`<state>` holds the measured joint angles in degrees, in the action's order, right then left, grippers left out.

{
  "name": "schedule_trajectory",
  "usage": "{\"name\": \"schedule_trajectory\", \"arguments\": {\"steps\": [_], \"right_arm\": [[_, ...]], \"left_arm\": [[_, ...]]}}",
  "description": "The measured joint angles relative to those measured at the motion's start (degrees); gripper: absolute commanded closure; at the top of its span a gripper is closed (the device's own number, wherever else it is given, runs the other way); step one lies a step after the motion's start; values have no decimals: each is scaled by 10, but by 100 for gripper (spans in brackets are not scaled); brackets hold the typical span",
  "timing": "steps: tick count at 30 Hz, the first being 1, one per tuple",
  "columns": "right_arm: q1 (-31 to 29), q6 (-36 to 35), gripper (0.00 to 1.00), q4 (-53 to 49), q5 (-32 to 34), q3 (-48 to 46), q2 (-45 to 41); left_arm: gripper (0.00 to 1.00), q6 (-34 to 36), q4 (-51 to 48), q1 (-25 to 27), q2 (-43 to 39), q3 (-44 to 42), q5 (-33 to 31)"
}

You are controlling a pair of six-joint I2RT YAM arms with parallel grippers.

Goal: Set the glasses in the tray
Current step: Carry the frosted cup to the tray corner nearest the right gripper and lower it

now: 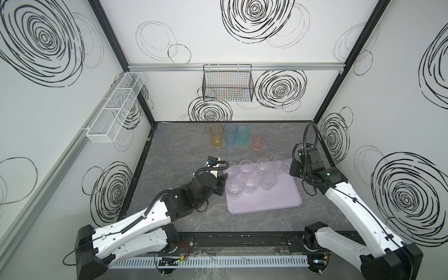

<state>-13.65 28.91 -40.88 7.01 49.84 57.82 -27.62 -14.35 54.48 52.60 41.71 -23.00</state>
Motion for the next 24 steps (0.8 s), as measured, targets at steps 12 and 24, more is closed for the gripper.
{"name": "schedule_trajectory", "arguments": {"steps": [12,24], "right_arm": [[31,-2,90,30,-37,-53,108],[31,13,86,49,-46,-56,163]], "left_arm": [[49,-15,64,-43,19,-71,30],[49,-25,105,-74,33,-114,62]]}}
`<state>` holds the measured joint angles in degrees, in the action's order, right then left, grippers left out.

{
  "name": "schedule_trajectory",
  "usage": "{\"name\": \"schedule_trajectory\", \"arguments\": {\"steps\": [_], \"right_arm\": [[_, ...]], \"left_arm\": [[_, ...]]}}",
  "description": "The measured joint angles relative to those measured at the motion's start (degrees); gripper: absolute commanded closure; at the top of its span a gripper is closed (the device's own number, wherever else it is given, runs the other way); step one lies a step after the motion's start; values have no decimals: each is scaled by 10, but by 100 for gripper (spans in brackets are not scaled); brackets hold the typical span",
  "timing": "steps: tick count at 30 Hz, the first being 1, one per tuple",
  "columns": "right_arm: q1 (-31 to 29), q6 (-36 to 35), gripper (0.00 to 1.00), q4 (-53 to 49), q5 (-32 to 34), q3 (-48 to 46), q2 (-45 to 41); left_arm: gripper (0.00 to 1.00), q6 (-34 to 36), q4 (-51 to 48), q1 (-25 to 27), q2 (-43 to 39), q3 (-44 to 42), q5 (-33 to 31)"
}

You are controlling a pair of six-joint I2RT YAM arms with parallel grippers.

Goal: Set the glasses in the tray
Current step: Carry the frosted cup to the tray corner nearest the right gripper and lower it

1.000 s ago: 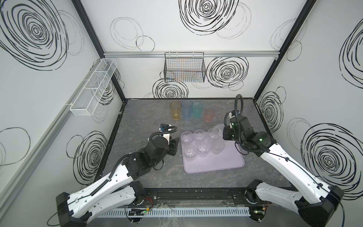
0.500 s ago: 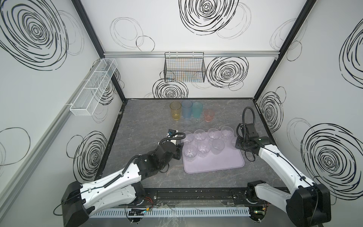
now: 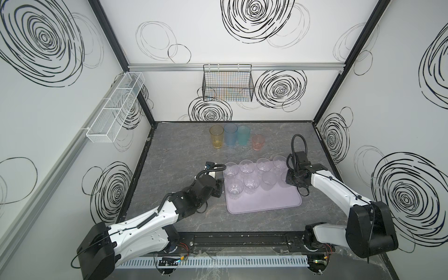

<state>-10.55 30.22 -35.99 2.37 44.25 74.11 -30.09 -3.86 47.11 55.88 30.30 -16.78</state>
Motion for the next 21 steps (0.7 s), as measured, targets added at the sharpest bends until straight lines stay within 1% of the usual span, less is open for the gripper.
{"name": "schedule_trajectory", "arguments": {"steps": [8,17,19,21], "right_arm": [[-3,3,75,6,-1,-1,7],[-9,4,71,7,-12,-1,7],[-9,5,68,7,-15,-1,7],[-10,6,63,5,-15,0,7]], "left_arm": [[49,-4,12,-14,1,-10,12],[49,-10,14,-15,1,-15,19],[49,-11,14,-15,0,-16,20],[49,-12,14,-15,0,-16,20]]}}
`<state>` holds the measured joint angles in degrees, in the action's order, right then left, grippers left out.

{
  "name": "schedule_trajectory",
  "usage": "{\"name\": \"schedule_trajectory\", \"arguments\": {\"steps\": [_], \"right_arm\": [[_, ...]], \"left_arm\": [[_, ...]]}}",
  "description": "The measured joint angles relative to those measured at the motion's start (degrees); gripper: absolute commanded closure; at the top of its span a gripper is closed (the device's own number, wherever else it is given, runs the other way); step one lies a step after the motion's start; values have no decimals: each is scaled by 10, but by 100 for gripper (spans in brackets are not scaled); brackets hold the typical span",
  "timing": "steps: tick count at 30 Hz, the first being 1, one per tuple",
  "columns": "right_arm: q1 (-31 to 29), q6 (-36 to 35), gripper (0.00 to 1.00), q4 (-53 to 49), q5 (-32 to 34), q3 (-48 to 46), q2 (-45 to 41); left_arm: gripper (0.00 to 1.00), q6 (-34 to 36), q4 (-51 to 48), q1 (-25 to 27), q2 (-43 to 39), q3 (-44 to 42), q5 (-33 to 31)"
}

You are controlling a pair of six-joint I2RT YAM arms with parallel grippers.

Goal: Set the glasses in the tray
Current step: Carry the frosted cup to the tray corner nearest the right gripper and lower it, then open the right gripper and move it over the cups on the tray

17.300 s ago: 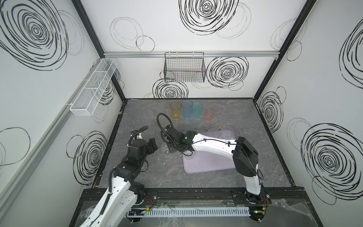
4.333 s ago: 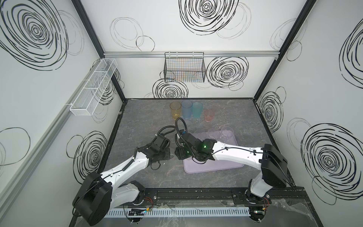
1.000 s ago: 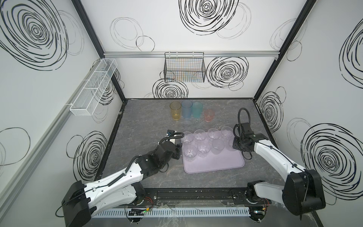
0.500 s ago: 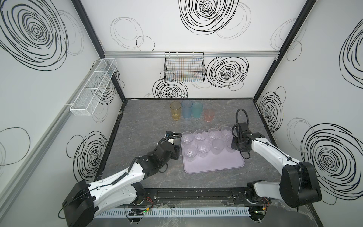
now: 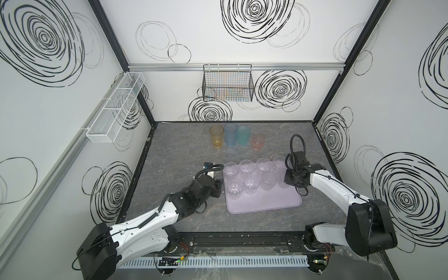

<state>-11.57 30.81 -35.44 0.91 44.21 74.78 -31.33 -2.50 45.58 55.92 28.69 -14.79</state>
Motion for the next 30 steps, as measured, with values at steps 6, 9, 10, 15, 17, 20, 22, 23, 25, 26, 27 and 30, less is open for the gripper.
{"name": "schedule_trajectory", "arguments": {"steps": [6,9,10,15,17,20,22,23,25,26,27,30], "right_arm": [[-5,-2,51,-44,23,41,-30],[-33,-1,49,-67,47,84,-52],[-50,1,49,-73,55,97,-57],[-208,27,50,-89,64,147,-59],[-287,45,50,-86,49,160,-52],[-388,78,51,-71,22,165,-33],[-433,97,51,-62,9,165,-13],[-452,107,51,-58,3,165,-2],[-478,122,52,-48,-8,165,21],[-487,129,52,-42,-12,165,31],[-494,135,53,-36,-17,164,40],[-507,147,53,-19,-30,160,58]], "left_arm": [[48,0,-4,-7,-7,-2,2],[48,1,-4,-27,-14,-2,6],[48,2,-5,-35,-16,-2,8],[48,5,-6,-87,-35,-6,31],[48,4,-8,-118,-47,-12,42],[48,2,-13,-145,-54,-18,46],[48,2,-16,-153,-54,-19,48],[48,1,-17,-156,-54,-20,50],[48,0,-17,-160,-54,-21,54],[48,0,-17,-162,-54,-21,56],[48,0,-17,-164,-54,-21,56],[48,0,-17,-168,-54,-21,58]]}}
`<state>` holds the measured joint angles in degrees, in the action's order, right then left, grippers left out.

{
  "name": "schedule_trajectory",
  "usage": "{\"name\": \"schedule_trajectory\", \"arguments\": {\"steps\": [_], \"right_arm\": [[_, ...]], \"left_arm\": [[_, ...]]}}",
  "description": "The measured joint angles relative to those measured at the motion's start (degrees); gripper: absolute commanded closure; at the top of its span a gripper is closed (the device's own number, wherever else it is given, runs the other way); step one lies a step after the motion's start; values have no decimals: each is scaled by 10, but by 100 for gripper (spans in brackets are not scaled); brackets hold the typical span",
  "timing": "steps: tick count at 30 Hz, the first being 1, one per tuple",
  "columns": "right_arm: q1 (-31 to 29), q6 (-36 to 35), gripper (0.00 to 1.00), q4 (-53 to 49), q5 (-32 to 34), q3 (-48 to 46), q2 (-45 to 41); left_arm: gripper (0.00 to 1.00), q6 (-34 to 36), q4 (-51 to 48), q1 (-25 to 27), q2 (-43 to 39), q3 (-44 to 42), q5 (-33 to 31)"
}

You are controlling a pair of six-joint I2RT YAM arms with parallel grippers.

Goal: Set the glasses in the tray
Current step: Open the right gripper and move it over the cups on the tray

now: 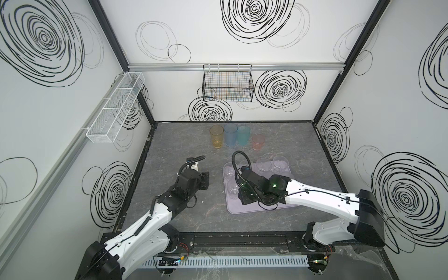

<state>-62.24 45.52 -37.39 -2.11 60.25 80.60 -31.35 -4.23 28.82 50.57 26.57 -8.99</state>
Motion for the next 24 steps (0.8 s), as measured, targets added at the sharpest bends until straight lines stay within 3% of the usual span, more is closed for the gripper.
{"name": "schedule_trajectory", "arguments": {"steps": [11,24], "right_arm": [[11,3,57,61,-20,-7,64],[45,-16,58,86,-23,-8,73]], "left_arm": [[48,-3,0,0,-1,-8,0],[48,-4,1,0,-1,-10,0]]}}
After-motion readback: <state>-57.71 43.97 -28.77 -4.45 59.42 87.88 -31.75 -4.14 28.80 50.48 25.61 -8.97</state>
